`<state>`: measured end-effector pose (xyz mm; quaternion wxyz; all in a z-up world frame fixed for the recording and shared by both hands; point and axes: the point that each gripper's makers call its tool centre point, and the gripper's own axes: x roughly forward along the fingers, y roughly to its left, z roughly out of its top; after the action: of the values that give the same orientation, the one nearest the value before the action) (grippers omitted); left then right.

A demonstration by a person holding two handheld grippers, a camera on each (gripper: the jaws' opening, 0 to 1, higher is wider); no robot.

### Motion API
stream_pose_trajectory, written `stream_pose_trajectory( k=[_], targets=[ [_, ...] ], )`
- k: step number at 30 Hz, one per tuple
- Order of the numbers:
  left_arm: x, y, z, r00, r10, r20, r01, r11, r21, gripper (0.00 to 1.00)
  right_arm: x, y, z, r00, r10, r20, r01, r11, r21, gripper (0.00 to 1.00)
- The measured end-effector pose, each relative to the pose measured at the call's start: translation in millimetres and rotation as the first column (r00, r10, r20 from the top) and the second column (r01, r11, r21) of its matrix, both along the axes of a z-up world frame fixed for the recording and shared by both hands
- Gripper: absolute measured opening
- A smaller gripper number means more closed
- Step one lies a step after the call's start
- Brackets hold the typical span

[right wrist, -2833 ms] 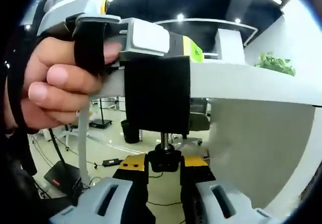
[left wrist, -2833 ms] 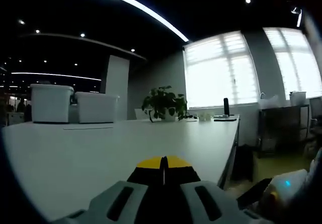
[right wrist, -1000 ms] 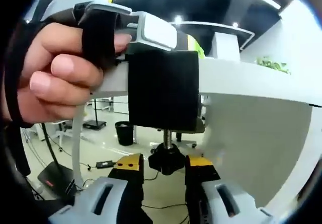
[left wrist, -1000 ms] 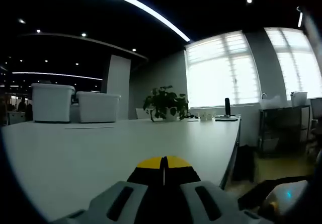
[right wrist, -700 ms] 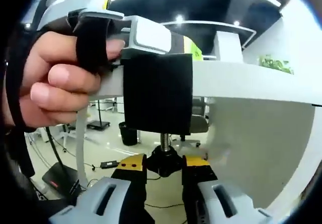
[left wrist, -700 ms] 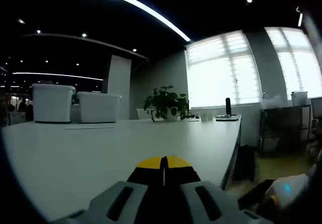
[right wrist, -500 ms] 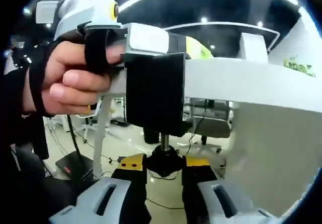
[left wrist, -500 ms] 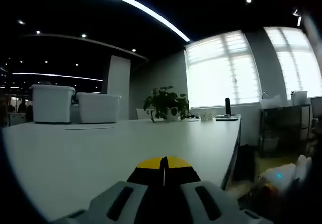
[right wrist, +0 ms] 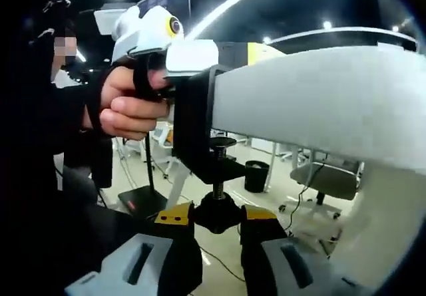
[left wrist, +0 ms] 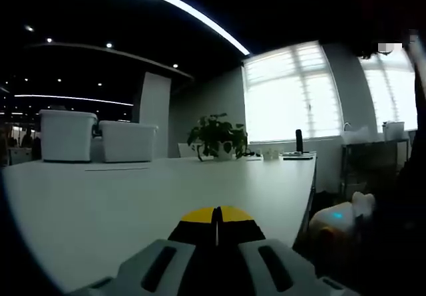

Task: Clamp the fixed fixture on the desktop, loosen the retaining clip, secure it to the edge of the desk, and tighten the retaining clip.

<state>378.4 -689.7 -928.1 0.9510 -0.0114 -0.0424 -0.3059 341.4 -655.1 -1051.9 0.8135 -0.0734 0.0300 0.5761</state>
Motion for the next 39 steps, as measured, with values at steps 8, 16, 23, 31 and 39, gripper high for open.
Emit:
stream_pose_trajectory(
  k=[8, 16, 23, 31, 39],
  targets=[
    [3.1, 1.8, -0.6, 1.0, 0.019, -0.024, -0.02, 0.999, -0.027, 0.01, 4.5, 1.3, -2.8, 1.0, 0.016, -0.005, -0.016, 0.999, 0.028, 0.24],
    [4.0, -0.8, -1.1, 0.999, 0.049, 0.005, -0.049, 0.999, 0.005, 0.01, 2.2, -1.8, -1.6, 0.996, -0.014, 0.083, 0.016, 1.0, -0.019, 0.27],
    [0.4, -3.3, 1.4, 1.0, 0.025, 0.016, -0.025, 1.0, 0.006, 0.01, -12.4, -26.7, 18.3, 0.96, -0.267, 0.086, 0.266, 0.964, 0.018, 0.51],
    [-2.9, -6.4, 3.4, 1.0, -0.01, 0.027, 0.01, 1.0, 0.009, 0.01, -18.3, -19.6, 4.4, 0.833, -0.553, 0.012, 0.553, 0.832, 0.04, 0.52],
    [-3.1, -5.6, 3.2, 1.0, -0.009, 0.015, 0.009, 1.0, 0.005, 0.01, -7.7, -11.0, 6.9, 0.774, -0.628, -0.086, 0.633, 0.771, 0.067, 0.44]
  ],
)
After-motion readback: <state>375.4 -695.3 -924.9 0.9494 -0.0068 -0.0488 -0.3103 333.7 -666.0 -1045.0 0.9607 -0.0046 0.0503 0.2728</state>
